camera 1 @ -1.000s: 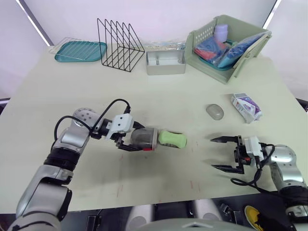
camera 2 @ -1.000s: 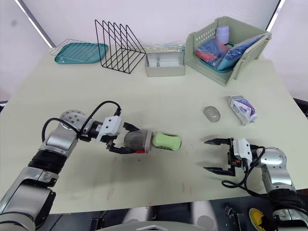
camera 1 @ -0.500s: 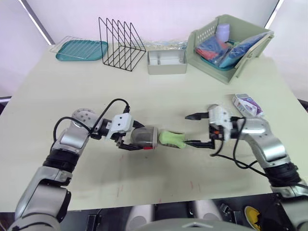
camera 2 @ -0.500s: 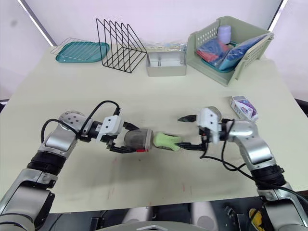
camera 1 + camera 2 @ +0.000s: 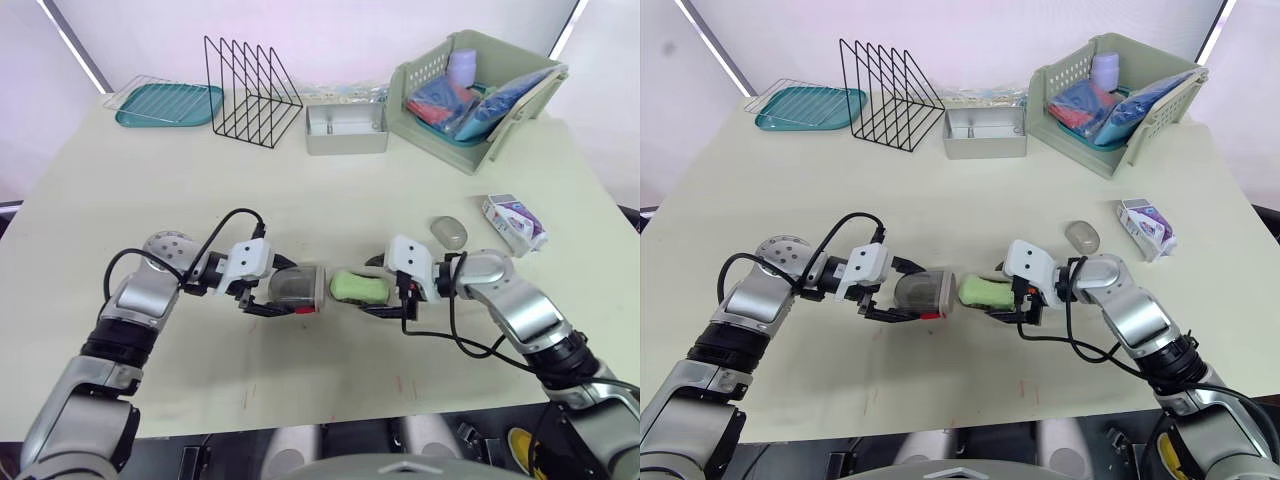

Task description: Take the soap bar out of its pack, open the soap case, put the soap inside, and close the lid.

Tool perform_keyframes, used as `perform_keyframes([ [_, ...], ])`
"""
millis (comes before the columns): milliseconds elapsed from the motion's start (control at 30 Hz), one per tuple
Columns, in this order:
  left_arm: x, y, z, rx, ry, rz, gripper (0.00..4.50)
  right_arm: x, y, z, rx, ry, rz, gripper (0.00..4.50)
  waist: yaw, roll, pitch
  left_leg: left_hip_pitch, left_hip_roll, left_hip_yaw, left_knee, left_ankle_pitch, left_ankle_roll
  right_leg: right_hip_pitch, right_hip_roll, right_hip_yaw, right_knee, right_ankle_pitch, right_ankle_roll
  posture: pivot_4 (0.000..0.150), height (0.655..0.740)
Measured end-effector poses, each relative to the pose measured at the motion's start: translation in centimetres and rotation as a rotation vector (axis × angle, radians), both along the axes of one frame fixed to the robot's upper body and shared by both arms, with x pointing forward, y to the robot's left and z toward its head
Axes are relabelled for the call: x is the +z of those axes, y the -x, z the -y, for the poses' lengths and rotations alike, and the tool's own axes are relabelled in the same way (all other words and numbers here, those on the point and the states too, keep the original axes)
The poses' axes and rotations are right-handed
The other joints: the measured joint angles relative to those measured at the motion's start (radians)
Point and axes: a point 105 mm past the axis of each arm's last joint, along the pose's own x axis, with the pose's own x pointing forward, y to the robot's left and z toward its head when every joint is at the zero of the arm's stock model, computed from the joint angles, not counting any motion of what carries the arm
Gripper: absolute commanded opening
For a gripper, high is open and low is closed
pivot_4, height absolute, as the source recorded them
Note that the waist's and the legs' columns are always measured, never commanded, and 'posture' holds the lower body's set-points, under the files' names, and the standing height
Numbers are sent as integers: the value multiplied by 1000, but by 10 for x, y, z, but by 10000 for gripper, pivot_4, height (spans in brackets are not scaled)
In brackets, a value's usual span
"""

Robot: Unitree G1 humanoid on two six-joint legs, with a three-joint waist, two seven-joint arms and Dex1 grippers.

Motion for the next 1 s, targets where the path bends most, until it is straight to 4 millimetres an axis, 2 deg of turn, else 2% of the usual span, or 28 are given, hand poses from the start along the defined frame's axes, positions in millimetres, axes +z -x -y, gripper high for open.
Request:
perform_keyframes([
  [267,0,0,0,1,0,1,34469,-7,0,-2,-20,33,-8,45000,-1,0,0,0,0,0,0,0,0,0,0,0,0,0,0,1500,7400],
  [367,0,1,1,-2,0,2,34472,-8,0,-3,-24,32,-6,37781,-1,0,0,0,0,0,0,0,0,0,0,0,0,0,0,1500,7400],
  [433,-1,1,1,-4,0,3,34472,-7,-1,-2,-28,31,-2,27755,-1,0,0,0,0,0,0,0,0,0,0,0,0,0,0,1500,7400],
  [467,-1,2,1,-5,0,3,34472,-7,-1,-2,-27,29,1,24544,-1,0,0,0,0,0,0,0,0,0,0,0,0,0,0,1500,7400],
  [767,0,1,2,-3,1,6,34472,-6,3,4,16,57,-7,24356,1,0,0,0,0,0,0,0,0,0,0,0,0,0,0,1500,7400],
  [1000,1,-3,12,-5,26,18,34472,4,2,22,77,154,-26,24356,-1,0,0,0,0,-1,0,0,0,0,0,-1,0,0,0,1500,7400],
])
